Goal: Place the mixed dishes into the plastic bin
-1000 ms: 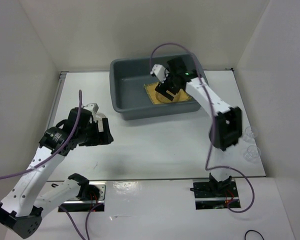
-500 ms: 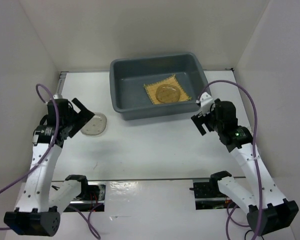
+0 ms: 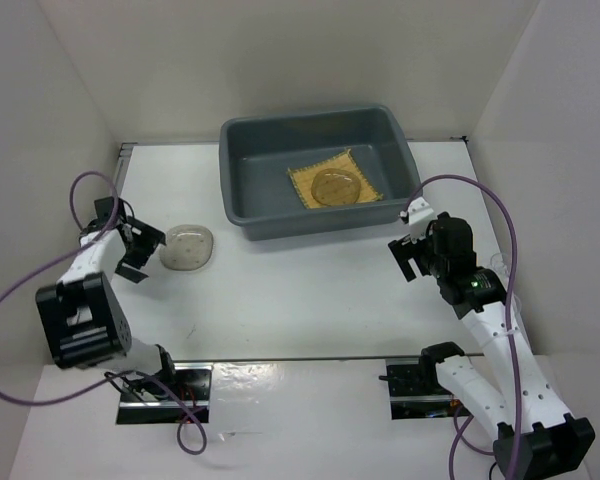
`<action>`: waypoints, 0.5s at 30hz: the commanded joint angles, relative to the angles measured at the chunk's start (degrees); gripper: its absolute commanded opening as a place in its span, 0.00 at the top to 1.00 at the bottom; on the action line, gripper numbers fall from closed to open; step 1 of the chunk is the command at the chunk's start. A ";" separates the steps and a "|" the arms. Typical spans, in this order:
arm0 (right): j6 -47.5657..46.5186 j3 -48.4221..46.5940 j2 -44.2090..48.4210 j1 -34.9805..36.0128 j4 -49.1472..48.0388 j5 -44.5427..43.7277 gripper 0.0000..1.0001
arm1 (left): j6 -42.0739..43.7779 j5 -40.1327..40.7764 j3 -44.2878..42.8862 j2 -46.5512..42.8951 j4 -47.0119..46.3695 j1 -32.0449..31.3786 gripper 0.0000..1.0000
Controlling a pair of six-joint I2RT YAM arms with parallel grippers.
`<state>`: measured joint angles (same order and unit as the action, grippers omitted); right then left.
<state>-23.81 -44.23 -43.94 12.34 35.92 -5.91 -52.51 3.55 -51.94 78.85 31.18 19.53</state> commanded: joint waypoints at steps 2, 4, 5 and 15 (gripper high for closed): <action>0.18 0.46 0.96 -0.21 -2.97 -0.33 0.03 | 4.08 -4.17 -2.11 9.81 -5.59 0.51 0.00; 0.17 0.46 0.96 -0.21 -2.96 -0.33 0.03 | 4.78 -3.64 -2.81 11.23 -6.39 0.51 0.00; 0.17 0.46 0.96 -0.21 -2.96 -0.33 0.03 | 5.57 -2.94 -3.94 12.54 -6.39 -0.10 0.00; 0.17 0.46 0.96 -0.21 -2.96 0.20 0.03 | 8.74 -3.45 -4.23 16.69 -9.28 -0.11 0.63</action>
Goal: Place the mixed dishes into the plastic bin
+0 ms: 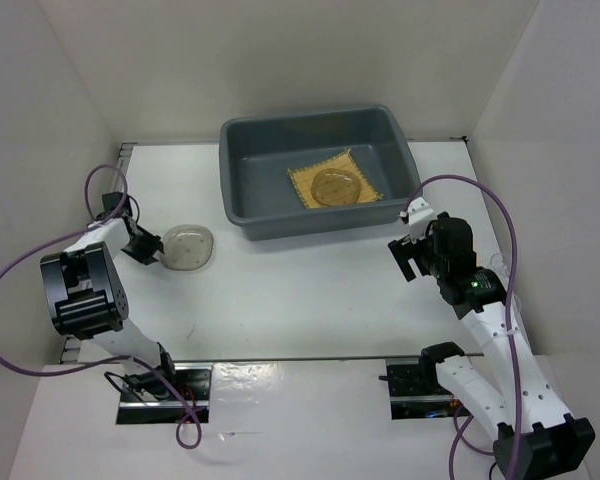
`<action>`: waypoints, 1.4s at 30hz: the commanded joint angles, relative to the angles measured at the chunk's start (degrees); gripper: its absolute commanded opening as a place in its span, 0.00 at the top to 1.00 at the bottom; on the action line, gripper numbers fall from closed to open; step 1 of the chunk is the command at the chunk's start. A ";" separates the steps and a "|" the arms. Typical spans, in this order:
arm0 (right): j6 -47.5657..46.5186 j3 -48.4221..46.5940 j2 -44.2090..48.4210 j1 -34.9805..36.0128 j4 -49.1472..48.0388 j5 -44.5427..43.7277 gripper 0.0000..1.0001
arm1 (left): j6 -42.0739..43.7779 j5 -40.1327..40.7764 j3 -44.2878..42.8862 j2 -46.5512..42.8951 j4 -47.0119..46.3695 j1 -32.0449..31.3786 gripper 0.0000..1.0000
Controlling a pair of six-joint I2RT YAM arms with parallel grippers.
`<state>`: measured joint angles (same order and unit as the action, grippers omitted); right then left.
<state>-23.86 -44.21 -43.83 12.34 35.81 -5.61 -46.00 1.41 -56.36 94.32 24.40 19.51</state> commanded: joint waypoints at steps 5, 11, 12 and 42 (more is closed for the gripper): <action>0.21 0.44 0.33 -0.21 -2.85 -0.11 0.03 | 3.37 -3.08 0.20 3.84 -2.52 -0.08 0.70; -0.31 0.44 0.33 -0.21 -2.33 0.42 0.03 | 4.51 -3.08 -1.03 4.47 -2.00 -0.08 0.42; -0.31 0.44 0.33 -0.21 -2.33 0.42 0.03 | 4.51 -3.08 -1.03 4.47 -1.99 -0.08 0.42; 0.39 0.44 -0.73 -0.21 -2.33 -1.25 0.03 | -14.58 -13.26 -27.72 -16.83 -5.96 -12.26 1.00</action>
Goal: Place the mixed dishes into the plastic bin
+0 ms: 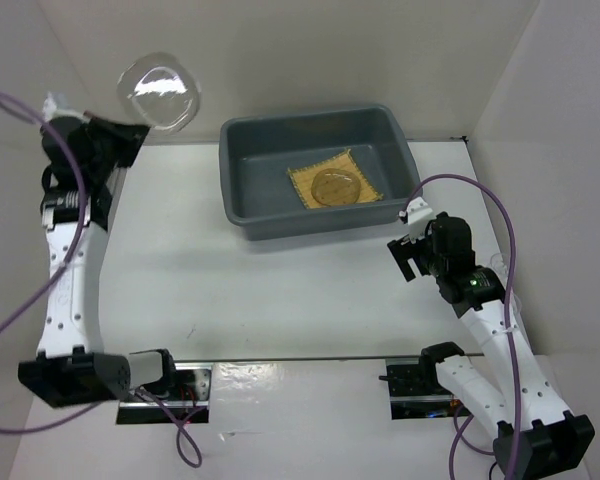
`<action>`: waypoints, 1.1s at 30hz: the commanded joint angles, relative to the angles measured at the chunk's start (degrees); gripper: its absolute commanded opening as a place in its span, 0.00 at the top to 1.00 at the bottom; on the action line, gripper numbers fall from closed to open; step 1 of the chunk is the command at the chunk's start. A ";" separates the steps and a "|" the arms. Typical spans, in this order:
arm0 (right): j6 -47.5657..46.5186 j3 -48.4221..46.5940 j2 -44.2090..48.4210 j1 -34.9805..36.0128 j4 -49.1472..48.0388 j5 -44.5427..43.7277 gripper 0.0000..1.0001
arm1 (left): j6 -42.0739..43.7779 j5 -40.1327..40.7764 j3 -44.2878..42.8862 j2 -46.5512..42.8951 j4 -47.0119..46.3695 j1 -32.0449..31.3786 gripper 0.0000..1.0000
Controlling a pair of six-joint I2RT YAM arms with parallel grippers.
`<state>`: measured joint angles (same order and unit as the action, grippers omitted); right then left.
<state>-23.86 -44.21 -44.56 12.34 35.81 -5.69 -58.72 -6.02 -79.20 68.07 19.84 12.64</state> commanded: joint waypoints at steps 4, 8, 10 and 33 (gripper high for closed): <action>0.92 0.44 -0.61 -0.21 -2.33 -1.69 0.03 | 5.44 -5.68 -23.60 26.71 6.17 -14.91 1.00; 1.44 -0.09 -1.93 -0.74 -2.33 -2.30 0.03 | 11.07 -5.14 -43.19 41.40 13.98 -23.09 1.00; 1.44 -0.09 -2.64 -0.74 -2.33 -2.30 0.03 | 14.75 -3.92 -54.25 52.52 22.67 -27.64 1.00; 1.44 -0.62 -7.12 -2.32 -1.27 -2.30 0.03 | 5.90 -9.27 -100.10 96.63 34.92 -36.55 1.00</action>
<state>-23.38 -44.21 -51.62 10.44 35.86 -7.33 -51.44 -14.70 -176.51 164.59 54.46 -23.70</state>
